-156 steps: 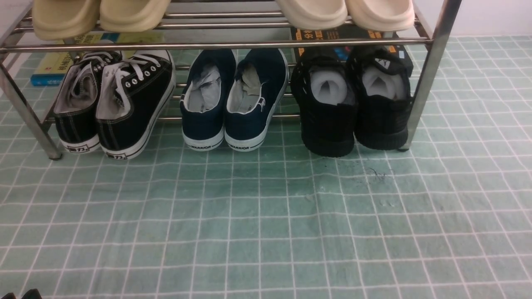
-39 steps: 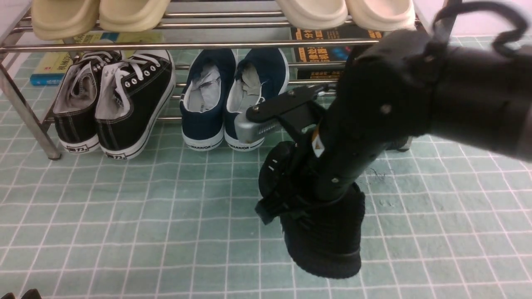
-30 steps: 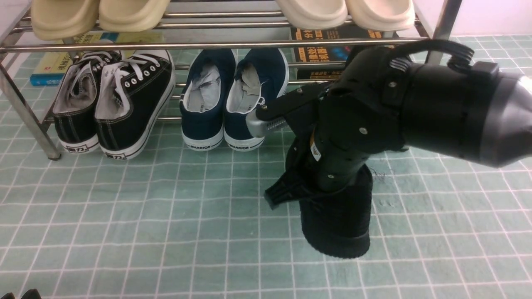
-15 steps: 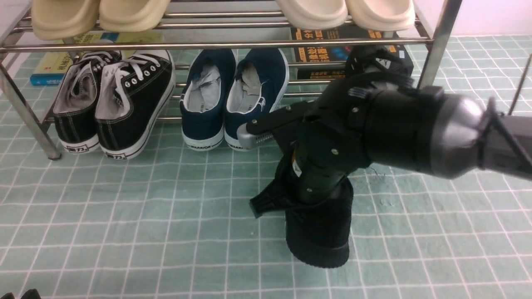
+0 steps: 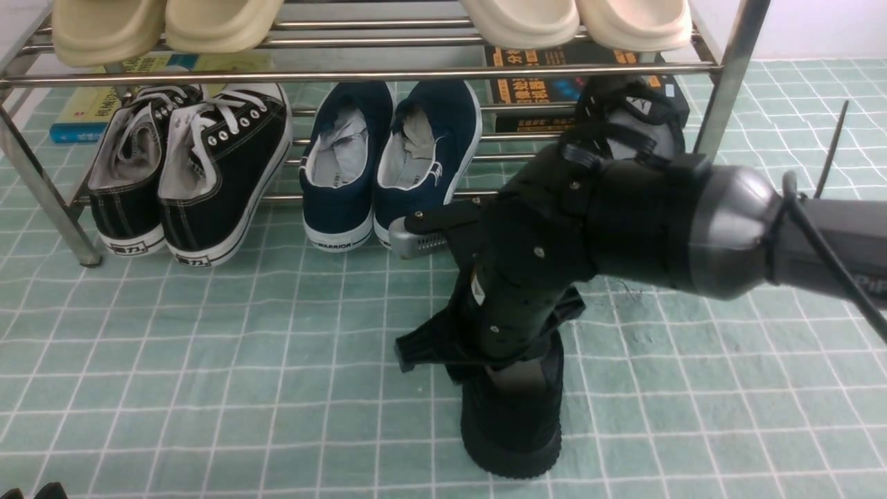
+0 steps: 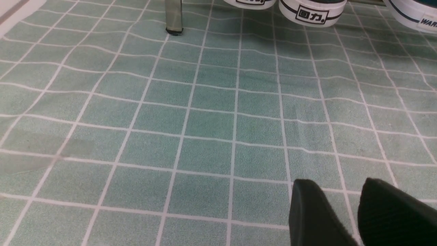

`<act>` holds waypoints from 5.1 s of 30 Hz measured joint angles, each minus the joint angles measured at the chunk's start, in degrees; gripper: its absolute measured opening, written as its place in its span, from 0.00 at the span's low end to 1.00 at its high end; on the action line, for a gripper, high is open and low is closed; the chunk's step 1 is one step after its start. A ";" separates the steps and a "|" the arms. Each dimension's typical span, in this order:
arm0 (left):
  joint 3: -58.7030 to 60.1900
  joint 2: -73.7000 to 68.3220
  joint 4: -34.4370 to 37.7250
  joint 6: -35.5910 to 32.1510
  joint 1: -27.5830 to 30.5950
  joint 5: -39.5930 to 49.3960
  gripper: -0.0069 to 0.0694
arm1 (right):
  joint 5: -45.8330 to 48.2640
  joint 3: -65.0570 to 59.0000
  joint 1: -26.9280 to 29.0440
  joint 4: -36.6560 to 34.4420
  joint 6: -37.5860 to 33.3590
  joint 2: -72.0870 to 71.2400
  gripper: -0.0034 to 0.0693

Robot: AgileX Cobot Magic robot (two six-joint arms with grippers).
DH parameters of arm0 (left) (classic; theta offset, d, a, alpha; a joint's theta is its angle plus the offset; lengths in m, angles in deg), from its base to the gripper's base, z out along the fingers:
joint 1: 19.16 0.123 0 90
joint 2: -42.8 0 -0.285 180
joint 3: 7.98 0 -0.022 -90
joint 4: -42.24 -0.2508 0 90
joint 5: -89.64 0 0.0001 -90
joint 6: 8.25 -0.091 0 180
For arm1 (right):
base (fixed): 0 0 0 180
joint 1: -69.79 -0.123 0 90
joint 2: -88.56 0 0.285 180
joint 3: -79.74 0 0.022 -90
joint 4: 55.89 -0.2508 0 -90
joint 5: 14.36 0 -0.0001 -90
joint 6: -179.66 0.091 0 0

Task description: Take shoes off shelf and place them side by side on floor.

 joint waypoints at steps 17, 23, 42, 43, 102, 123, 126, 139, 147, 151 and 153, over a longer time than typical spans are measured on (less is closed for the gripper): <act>0.00 0.00 -0.80 0.00 0.00 0.05 0.41 | 16.42 17.67 11.76 7.69 -16.61 -0.61 0.04; 0.00 0.00 -1.01 0.00 0.00 0.05 0.41 | 7.40 17.67 18.46 8.85 -13.85 -0.31 0.05; 0.00 0.00 -1.12 0.00 0.00 0.10 0.41 | -1.35 17.83 21.30 15.31 -13.11 7.55 0.56; 0.00 0.00 -1.12 0.00 0.00 0.10 0.41 | -1.35 17.83 21.30 15.31 -13.05 8.06 0.52; 0.00 0.00 -1.31 0.00 0.00 0.10 0.41 | 2.67 -11.24 21.30 -5.81 -26.29 -13.22 0.07; 0.00 0.00 -1.36 0.00 0.00 0.16 0.41 | 2.31 -9.17 18.26 -11.74 -27.62 -6.21 0.14; 0.00 0.00 -1.40 0.00 0.00 0.16 0.41 | 4.30 -9.10 18.20 -13.84 -27.62 -6.13 0.20; 0.00 0.00 -1.48 0.00 0.00 0.16 0.41 | 17.93 -3.93 18.01 -14.71 -29.56 -11.24 0.50; 0.00 0.00 -1.48 0.00 0.00 0.16 0.41 | 18.70 -11.19 18.01 -14.38 -30.45 -30.57 0.28; 0.00 0.00 -1.48 0.00 0.00 0.16 0.41 | 19.28 -16.98 18.01 -13.98 -30.63 -41.62 0.20; 0.00 0.00 -1.48 0.00 0.00 0.16 0.41 | 19.57 -20.20 18.01 -13.54 -30.69 -47.20 0.18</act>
